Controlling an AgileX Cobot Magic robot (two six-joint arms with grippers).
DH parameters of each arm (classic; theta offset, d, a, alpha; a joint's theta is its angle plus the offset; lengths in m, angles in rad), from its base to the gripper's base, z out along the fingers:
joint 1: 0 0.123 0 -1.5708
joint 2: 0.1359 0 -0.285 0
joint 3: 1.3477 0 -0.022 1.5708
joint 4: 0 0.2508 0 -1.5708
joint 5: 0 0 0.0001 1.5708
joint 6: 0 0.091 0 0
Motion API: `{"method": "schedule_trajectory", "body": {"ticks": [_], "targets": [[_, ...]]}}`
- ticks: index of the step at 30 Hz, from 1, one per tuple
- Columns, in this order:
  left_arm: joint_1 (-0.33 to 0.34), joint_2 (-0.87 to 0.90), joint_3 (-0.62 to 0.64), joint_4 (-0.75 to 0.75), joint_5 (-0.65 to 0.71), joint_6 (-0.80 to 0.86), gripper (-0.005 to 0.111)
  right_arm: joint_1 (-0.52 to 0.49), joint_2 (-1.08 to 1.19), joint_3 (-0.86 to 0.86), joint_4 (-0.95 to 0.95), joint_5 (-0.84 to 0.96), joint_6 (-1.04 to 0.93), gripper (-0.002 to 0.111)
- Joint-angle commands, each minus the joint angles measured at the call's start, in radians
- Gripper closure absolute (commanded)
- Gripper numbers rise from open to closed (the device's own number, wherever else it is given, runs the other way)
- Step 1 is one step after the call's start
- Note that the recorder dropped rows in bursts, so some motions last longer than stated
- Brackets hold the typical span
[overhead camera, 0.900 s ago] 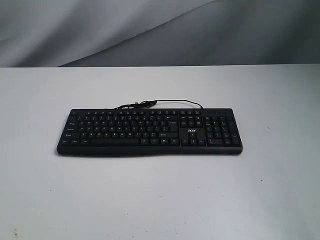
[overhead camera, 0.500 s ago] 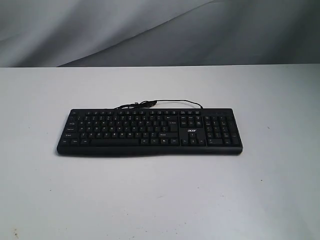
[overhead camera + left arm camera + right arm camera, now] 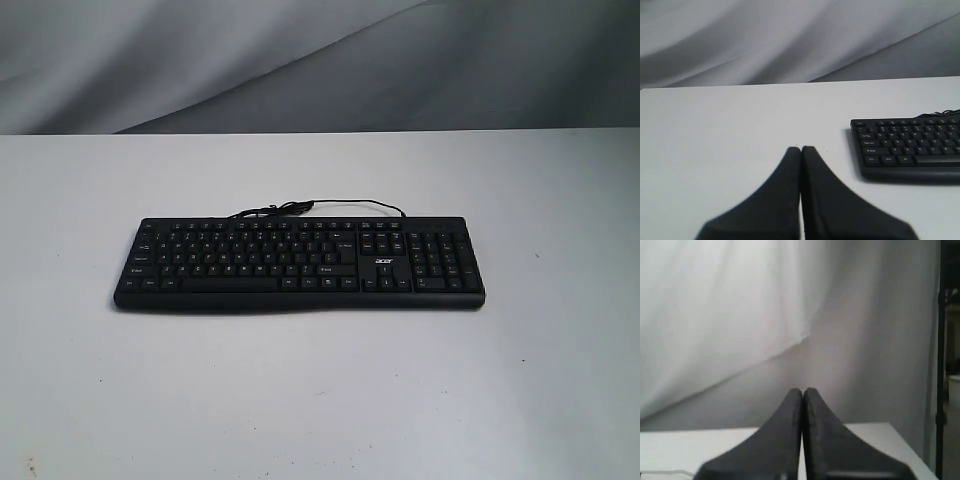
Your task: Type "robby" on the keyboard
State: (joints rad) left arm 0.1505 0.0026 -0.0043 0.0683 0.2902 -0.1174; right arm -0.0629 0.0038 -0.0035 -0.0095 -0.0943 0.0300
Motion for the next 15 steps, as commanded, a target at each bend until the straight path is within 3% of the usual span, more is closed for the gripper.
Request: {"method": "schedule_trajectory", "body": {"ticks": [1, 4, 7, 8, 10, 15], "targets": [[0.002, -0.003, 0.004, -0.008, -0.005, -0.004, 0.106, -0.008, -0.004, 0.003, 0.009, -0.165, 0.005, 0.108], [0.002, -0.003, 0.004, -0.008, -0.005, -0.004, 0.106, -0.008, -0.004, 0.003, 0.03, -0.286, 0.066, 0.108], [0.002, -0.003, 0.004, -0.008, -0.005, -0.004, 0.106, -0.008, -0.004, 0.003, 0.031, -0.417, 0.415, 0.108], [0.002, -0.003, 0.004, -0.008, -0.005, -0.004, 0.106, -0.008, -0.004, 0.003, 0.009, -0.439, 0.436, 0.108], [0.002, -0.003, 0.004, -0.008, -0.005, -0.004, 0.106, -0.008, 0.016, -0.04, -0.113, -0.463, 0.445, 0.108], [0.002, -0.003, 0.004, -0.008, -0.005, -0.004, 0.106, -0.008, 0.257, -0.22, -0.299, -0.435, 0.676, 0.108]]}}
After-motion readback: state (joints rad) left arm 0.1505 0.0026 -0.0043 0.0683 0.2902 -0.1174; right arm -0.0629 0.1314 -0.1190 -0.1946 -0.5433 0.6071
